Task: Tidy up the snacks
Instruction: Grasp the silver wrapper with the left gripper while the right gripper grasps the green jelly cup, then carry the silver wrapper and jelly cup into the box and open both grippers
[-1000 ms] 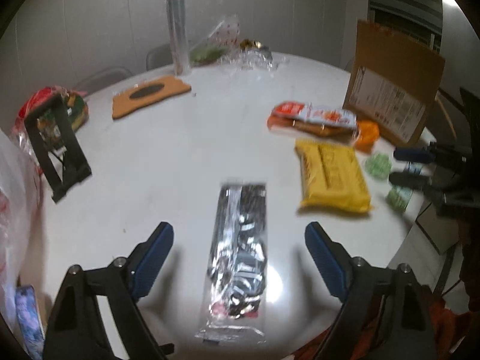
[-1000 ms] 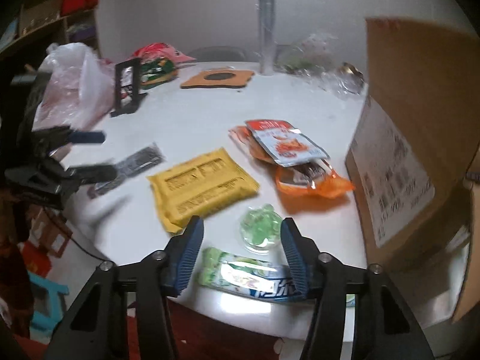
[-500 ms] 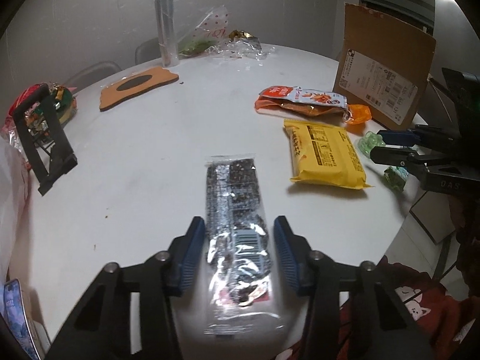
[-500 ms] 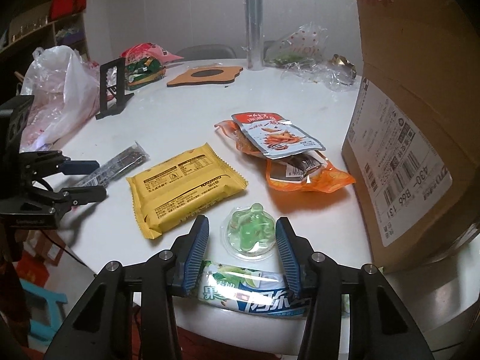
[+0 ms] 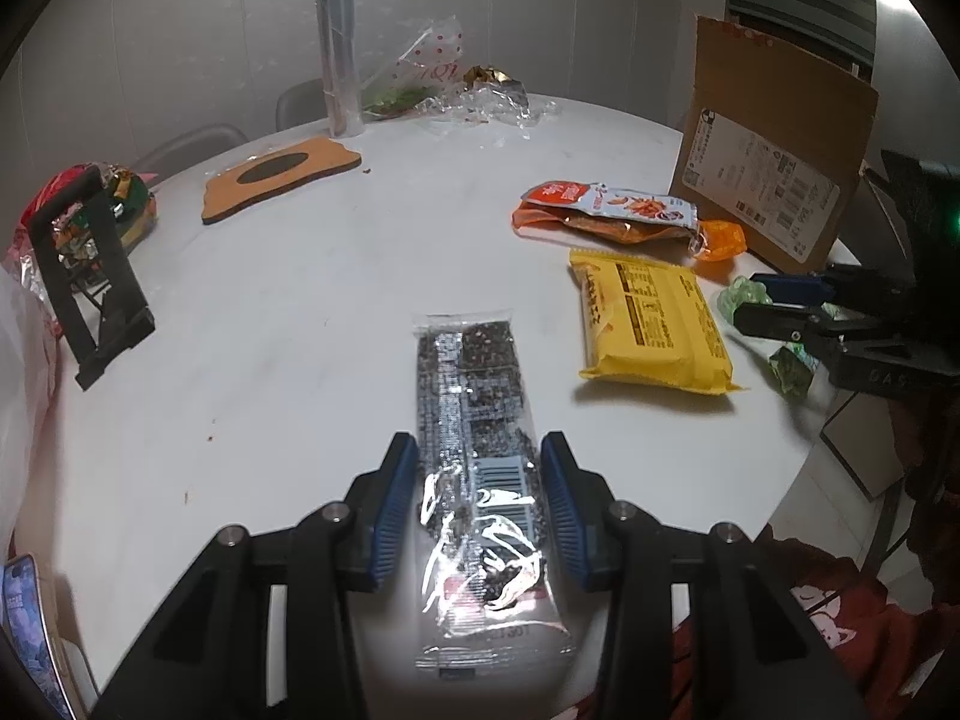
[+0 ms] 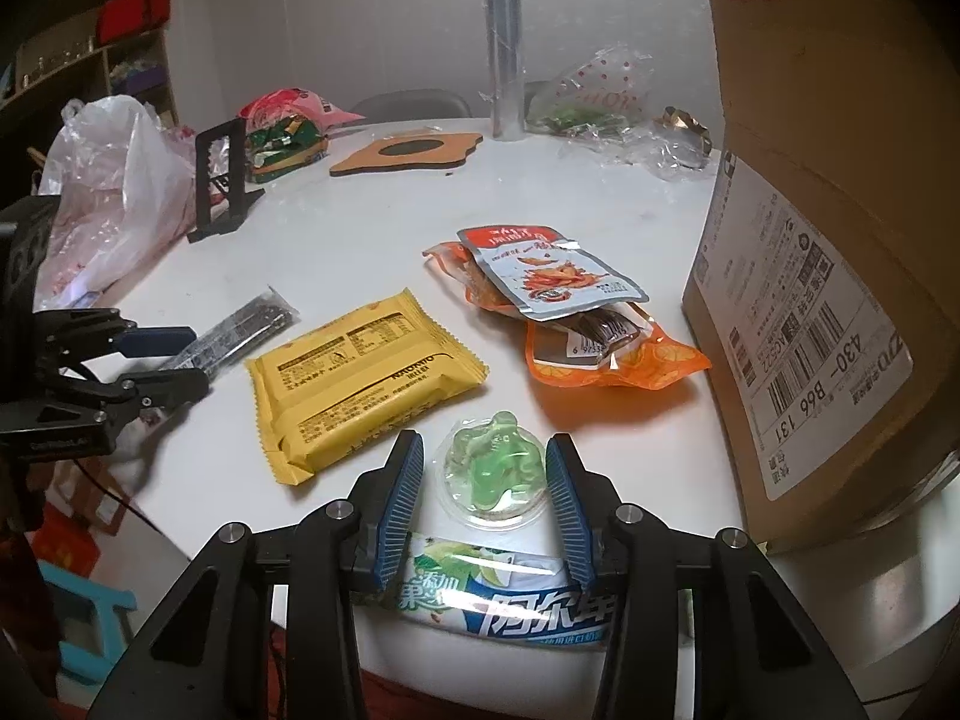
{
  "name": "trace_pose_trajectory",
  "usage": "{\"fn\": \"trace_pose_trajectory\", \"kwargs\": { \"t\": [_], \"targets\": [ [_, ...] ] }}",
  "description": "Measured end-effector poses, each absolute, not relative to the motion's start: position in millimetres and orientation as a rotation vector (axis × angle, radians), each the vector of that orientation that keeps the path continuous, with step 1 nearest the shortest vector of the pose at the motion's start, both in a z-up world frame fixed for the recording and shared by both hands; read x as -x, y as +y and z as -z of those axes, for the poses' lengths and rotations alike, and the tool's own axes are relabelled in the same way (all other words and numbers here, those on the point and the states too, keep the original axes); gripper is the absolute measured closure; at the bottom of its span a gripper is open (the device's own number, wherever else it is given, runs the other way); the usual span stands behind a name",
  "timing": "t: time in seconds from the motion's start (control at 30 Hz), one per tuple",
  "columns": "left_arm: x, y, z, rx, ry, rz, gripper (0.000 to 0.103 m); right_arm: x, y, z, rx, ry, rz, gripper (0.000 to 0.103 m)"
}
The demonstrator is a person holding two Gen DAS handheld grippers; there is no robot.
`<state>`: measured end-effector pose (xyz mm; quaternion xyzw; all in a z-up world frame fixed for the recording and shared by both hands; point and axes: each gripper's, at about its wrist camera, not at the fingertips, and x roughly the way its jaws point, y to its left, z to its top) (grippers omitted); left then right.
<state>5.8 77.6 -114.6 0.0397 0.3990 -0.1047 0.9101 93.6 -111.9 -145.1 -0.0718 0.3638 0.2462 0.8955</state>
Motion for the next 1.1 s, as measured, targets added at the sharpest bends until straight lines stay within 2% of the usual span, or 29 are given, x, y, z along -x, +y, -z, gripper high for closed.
{"fn": "trace_pose_trajectory", "kwargs": {
  "t": [0.1, 0.6, 0.83, 1.1],
  "targets": [
    [-9, 76, 112, -0.083, 0.817, 0.215, 0.063, -94, -111, 145, 0.163, 0.746, -0.499, 0.073],
    [-12, 72, 88, -0.077, 0.759, 0.224, 0.063, -92, -110, 139, 0.205, 0.68, -0.517, 0.075],
    [-15, 70, 38, -0.084, 0.658, 0.23, 0.063, -87, -105, 108, 0.211, 0.632, -0.574, 0.075],
    [-29, 45, -45, -0.13, 0.529, 0.293, 0.063, -80, -100, 35, 0.253, 0.506, -0.647, 0.075]
  ]
}}
